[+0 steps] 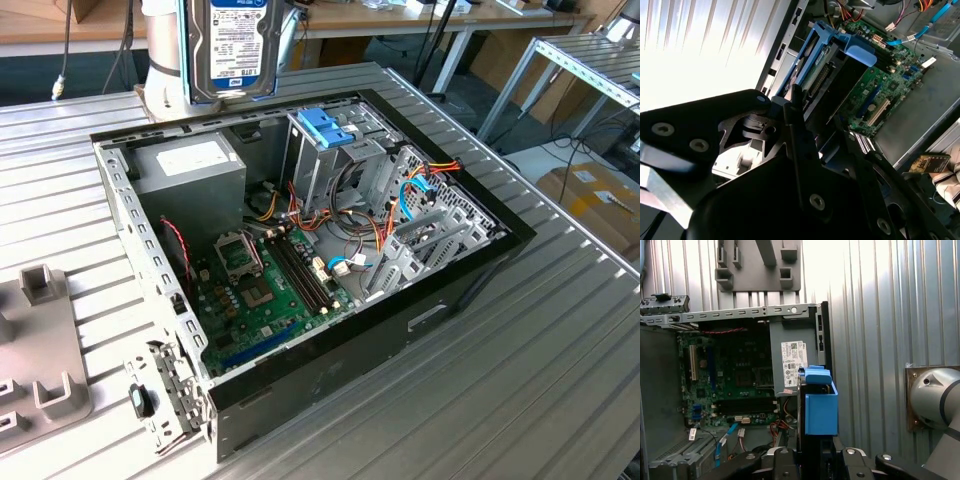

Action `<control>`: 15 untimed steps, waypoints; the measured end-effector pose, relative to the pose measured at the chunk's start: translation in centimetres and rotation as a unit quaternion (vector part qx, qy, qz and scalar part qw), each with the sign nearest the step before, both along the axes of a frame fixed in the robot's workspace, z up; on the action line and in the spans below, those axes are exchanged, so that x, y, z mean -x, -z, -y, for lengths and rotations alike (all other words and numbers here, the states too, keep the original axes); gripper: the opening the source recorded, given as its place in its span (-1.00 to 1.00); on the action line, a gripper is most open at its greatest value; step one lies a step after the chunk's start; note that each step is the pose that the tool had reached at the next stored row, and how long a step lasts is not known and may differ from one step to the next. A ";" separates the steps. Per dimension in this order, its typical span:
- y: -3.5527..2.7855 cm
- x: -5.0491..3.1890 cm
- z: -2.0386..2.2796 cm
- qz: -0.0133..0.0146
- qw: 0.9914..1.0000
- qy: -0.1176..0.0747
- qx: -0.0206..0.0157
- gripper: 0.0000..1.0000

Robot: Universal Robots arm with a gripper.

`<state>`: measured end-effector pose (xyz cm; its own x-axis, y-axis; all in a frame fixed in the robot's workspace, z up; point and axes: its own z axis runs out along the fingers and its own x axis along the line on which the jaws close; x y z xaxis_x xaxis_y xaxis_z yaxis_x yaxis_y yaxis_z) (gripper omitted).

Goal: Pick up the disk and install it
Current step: 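Pick up the disk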

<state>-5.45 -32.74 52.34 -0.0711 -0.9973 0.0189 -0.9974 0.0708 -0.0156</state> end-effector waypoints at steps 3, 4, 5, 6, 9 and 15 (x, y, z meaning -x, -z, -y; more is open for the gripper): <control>0.00 0.00 0.00 0.000 1.000 0.000 0.000 -0.30; 0.00 0.00 0.00 0.000 1.000 0.000 0.000 -0.30; 0.00 -0.01 0.00 0.000 1.000 0.000 0.000 -0.30; 0.00 -0.07 0.00 0.000 1.000 0.000 0.000 -0.30; 0.00 -0.58 0.00 0.000 1.000 0.000 0.000 -0.30; 0.00 -2.57 -0.03 0.000 1.000 0.000 0.000 -0.30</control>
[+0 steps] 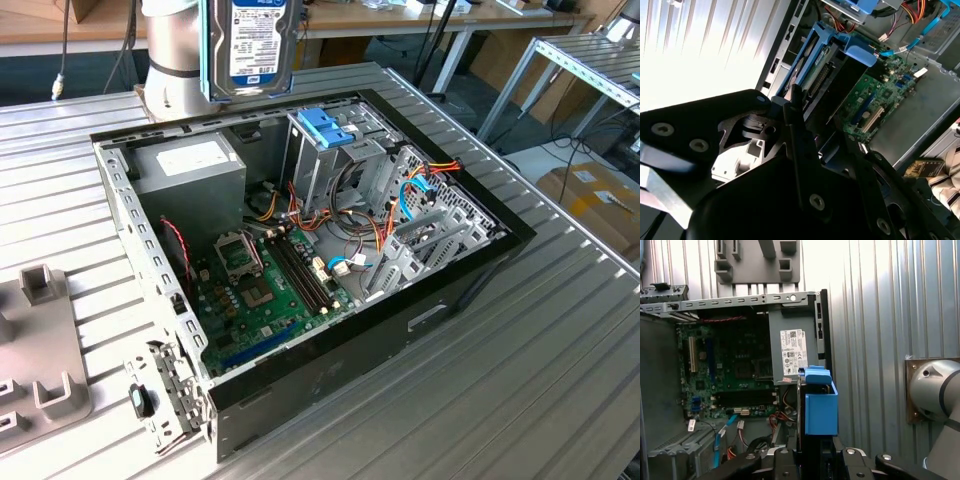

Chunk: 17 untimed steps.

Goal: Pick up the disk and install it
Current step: 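Pick up the disk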

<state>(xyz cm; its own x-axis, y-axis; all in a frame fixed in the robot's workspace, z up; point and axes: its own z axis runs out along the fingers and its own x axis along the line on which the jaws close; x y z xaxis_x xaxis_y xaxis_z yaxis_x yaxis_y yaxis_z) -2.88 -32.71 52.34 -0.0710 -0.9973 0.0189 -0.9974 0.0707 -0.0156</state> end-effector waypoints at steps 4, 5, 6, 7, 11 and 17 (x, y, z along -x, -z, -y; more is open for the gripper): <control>0.00 -1.43 -0.04 0.000 1.000 0.000 0.000 -0.30; 0.01 -1.79 -0.07 0.000 1.000 0.000 0.000 -0.30; 0.01 -2.07 -0.08 0.000 1.000 0.000 0.000 -0.30; 0.01 -2.45 -0.10 0.000 1.000 0.000 0.000 -0.30; 0.01 -3.55 -0.18 0.000 1.000 0.000 0.000 -0.30; 0.02 -5.49 -0.33 0.000 1.000 0.000 0.000 -0.30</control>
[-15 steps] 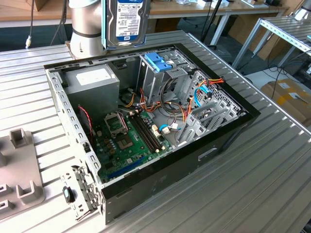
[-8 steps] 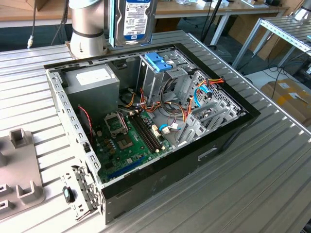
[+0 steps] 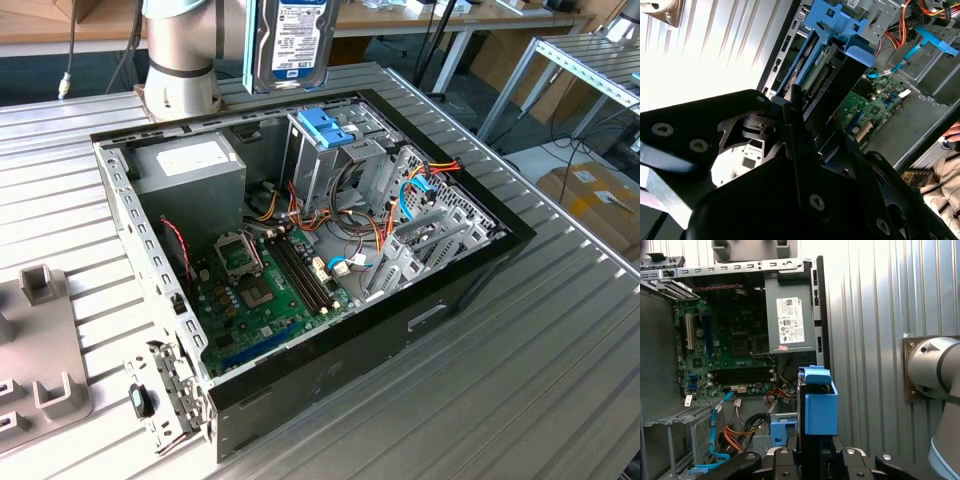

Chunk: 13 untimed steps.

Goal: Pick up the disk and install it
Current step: 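Pick up the disk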

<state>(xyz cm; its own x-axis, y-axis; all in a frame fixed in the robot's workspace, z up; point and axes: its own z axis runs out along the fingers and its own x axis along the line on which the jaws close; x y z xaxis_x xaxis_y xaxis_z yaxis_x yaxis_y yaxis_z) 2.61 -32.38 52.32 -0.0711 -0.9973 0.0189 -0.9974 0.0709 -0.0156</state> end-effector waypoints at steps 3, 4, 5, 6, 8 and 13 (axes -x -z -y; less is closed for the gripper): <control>0.01 -1.20 -0.08 0.000 1.000 0.000 0.000 -0.30; 0.02 -1.63 -0.10 0.000 1.000 0.000 0.000 -0.30; 0.02 -1.98 -0.12 0.000 1.000 0.000 0.000 -0.30; 0.02 -2.43 -0.15 0.000 1.000 0.000 0.000 -0.30; 0.04 -3.30 -0.20 0.000 1.000 0.000 0.000 -0.30; 0.08 -5.09 -0.29 0.000 1.000 0.000 0.000 -0.30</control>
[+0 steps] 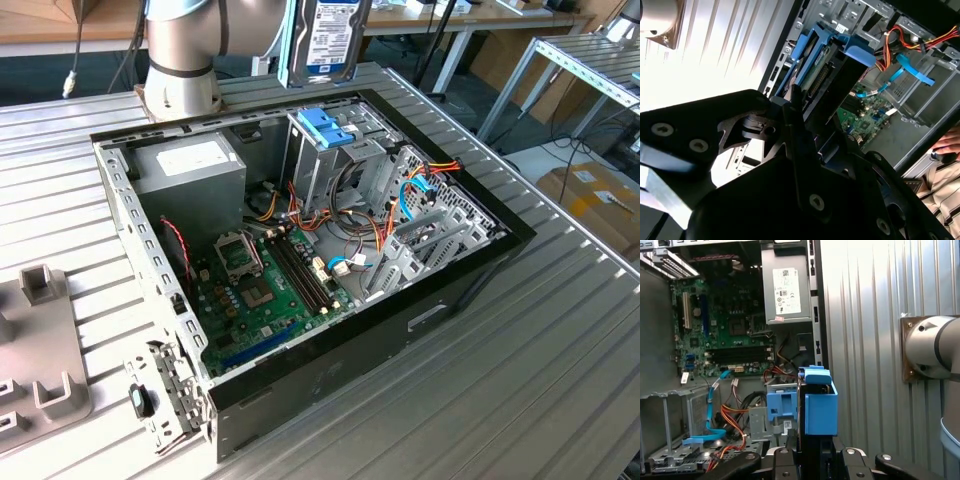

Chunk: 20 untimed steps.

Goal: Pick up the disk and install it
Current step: 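Pick up the disk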

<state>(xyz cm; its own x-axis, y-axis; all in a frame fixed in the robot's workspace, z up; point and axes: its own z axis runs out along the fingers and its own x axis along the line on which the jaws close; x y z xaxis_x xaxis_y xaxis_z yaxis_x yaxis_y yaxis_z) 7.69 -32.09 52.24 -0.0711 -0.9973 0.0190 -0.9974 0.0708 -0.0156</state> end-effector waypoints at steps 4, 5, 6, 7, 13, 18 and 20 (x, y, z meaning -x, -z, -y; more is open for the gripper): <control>0.04 -1.01 -0.08 0.000 1.000 0.000 0.000 -0.30; 0.04 -1.23 -0.10 0.000 1.000 0.000 0.000 -0.30; 0.05 -1.39 -0.11 0.000 1.000 0.000 0.000 -0.30; 0.05 -1.56 -0.13 0.000 1.000 0.000 0.000 -0.30; 0.05 -1.68 -0.14 0.000 1.000 0.000 0.000 -0.30; 0.05 -1.69 -0.11 0.000 1.000 0.000 0.000 -0.30; 0.05 -1.69 -0.03 0.000 1.000 0.000 0.000 -0.30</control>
<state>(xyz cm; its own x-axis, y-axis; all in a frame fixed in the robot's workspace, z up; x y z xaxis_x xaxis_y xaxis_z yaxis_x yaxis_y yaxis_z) 9.38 -32.06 52.19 -0.0711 -0.9973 0.0190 -0.9974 0.0708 -0.0156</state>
